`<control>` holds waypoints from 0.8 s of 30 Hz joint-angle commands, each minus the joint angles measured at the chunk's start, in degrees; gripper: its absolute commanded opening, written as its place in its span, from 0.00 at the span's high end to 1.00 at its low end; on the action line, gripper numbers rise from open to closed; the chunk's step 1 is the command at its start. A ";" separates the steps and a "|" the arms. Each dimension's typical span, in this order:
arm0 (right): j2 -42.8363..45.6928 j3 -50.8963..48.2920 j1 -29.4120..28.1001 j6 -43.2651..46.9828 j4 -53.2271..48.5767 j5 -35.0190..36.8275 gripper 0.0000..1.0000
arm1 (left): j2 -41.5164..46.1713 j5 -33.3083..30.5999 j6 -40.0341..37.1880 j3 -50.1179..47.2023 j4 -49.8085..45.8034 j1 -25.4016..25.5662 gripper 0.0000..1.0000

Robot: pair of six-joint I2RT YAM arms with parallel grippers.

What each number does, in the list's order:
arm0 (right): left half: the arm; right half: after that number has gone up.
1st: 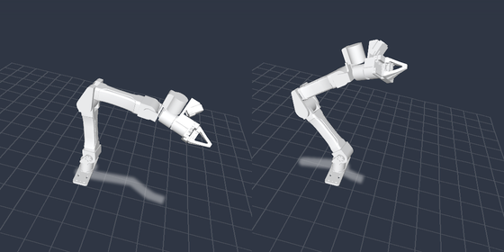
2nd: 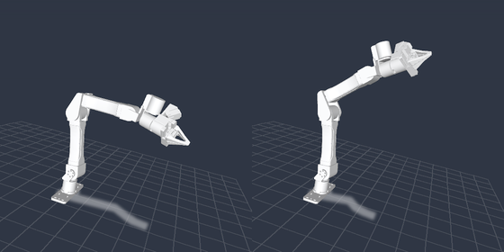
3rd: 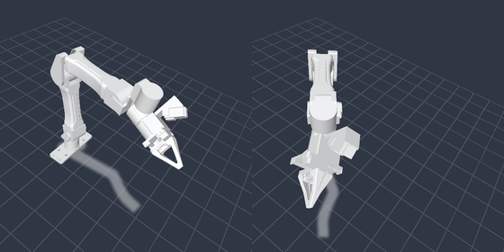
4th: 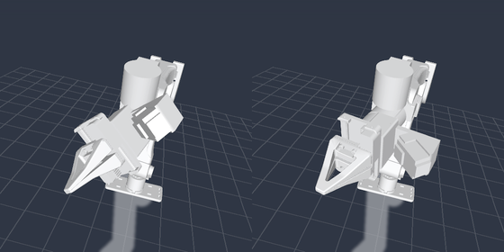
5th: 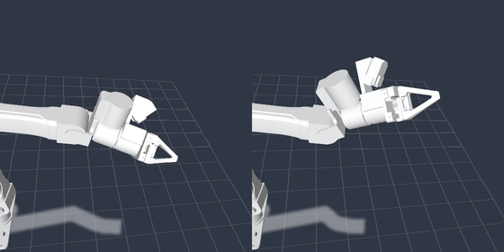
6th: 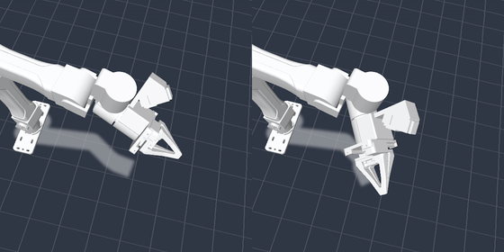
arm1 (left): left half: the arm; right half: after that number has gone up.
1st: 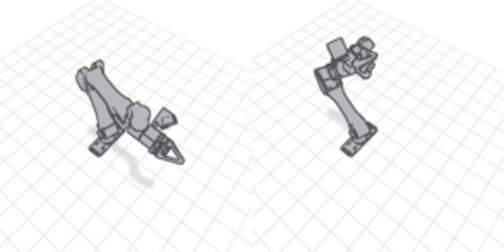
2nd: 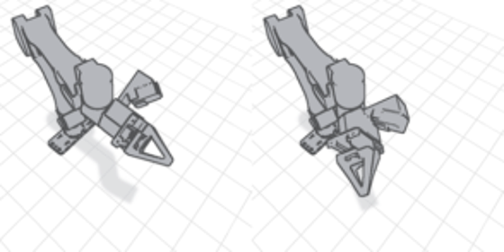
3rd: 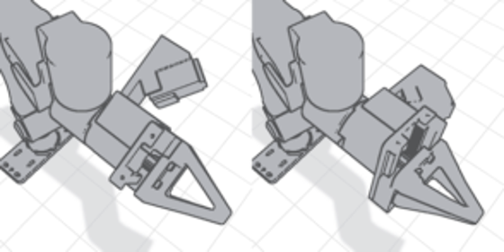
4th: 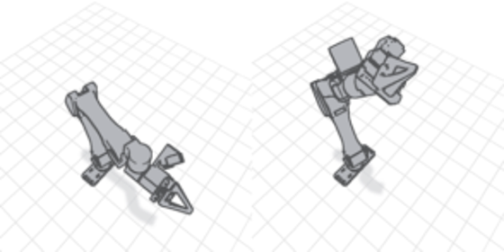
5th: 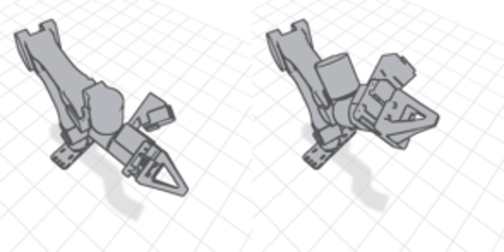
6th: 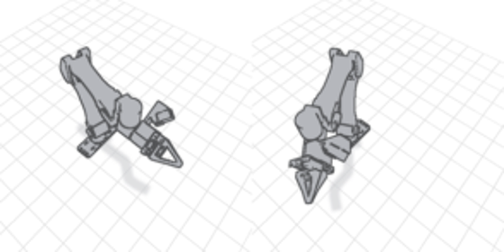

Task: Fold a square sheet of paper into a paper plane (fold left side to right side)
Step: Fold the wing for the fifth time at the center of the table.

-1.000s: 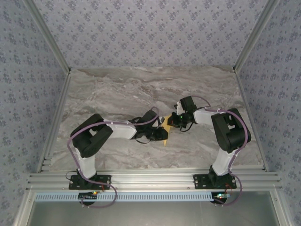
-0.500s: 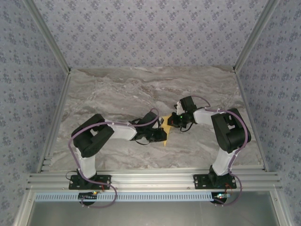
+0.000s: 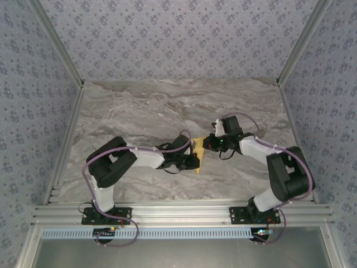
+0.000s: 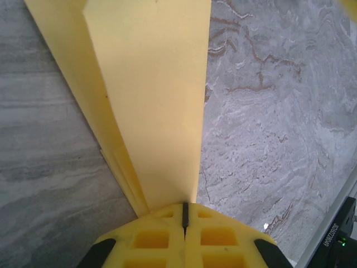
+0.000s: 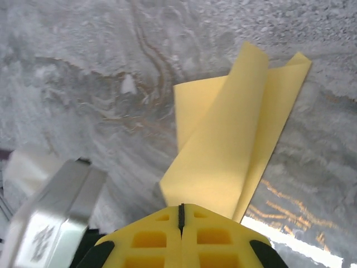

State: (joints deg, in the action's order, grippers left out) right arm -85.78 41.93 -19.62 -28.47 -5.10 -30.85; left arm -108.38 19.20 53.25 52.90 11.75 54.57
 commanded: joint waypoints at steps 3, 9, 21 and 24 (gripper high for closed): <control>1.60 -6.07 -2.08 -0.56 1.39 -2.41 0.99 | -4.36 -2.46 -0.21 -0.70 -9.69 1.45 0.99; -2.47 -6.35 -2.78 -0.85 4.46 -3.29 0.99 | -4.05 -2.85 -0.18 -0.88 -10.10 1.48 1.00; -8.74 -2.14 -1.89 1.33 4.07 -1.94 0.99 | -3.81 -3.03 -0.52 -1.01 -11.00 1.50 1.00; -10.14 -0.78 -1.27 2.32 3.48 -1.65 0.99 | -4.02 -3.05 -0.59 -0.94 -11.12 1.51 1.00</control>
State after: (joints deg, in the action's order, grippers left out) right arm -94.00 38.54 -21.87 -28.18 -2.22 -34.89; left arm -108.73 18.57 53.25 53.84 10.66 55.00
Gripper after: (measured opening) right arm 0.061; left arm 0.031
